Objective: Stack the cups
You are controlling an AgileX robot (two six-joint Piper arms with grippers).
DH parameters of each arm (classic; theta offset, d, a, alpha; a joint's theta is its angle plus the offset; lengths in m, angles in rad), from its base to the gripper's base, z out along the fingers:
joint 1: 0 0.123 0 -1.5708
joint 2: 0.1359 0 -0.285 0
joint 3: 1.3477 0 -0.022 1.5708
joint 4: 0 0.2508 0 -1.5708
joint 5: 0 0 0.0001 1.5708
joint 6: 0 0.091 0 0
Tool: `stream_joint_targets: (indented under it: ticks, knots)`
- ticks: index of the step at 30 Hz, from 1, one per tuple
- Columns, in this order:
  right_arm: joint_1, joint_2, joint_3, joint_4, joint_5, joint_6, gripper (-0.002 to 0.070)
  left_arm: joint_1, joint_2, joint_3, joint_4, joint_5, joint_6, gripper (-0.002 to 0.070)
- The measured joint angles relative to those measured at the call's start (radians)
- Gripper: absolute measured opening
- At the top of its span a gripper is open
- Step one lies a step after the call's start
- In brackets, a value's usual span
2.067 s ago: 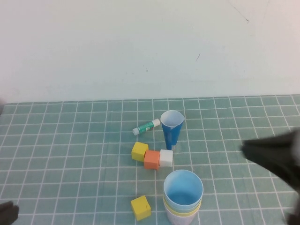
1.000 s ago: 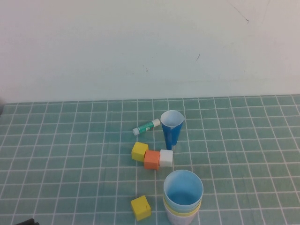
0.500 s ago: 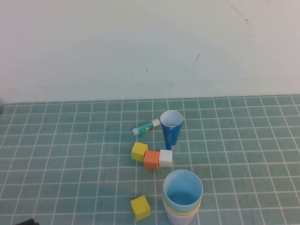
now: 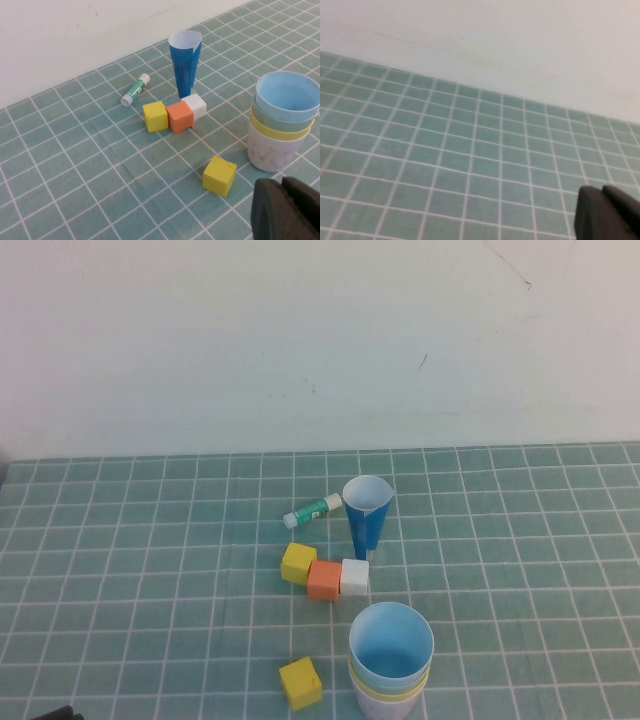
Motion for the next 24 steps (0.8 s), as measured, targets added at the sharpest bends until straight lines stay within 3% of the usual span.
stream_joint_targets:
  ticks: [3, 7, 17, 24]
  knots:
    - [-0.076, 0.0, 0.036, 0.002, -0.017, -0.011, -0.0001, 0.0, 0.0, 0.0, 0.0, 0.0, 0.0, -0.0002]
    - [-0.084, 0.0, 0.097, 0.011, -0.069, 0.017, -0.0001, 0.0, 0.0, 0.0, 0.0, 0.0, -0.001, -0.0002]
    - [0.044, 0.0, 0.113, -0.039, -0.088, 0.174, -0.0001, 0.0, 0.0, 0.0, 0.0, 0.0, -0.001, -0.0002]
    - [0.066, 0.0, 0.113, -0.055, -0.084, 0.195, -0.0001, 0.0, 0.0, 0.0, 0.0, 0.0, -0.001, -0.0002]
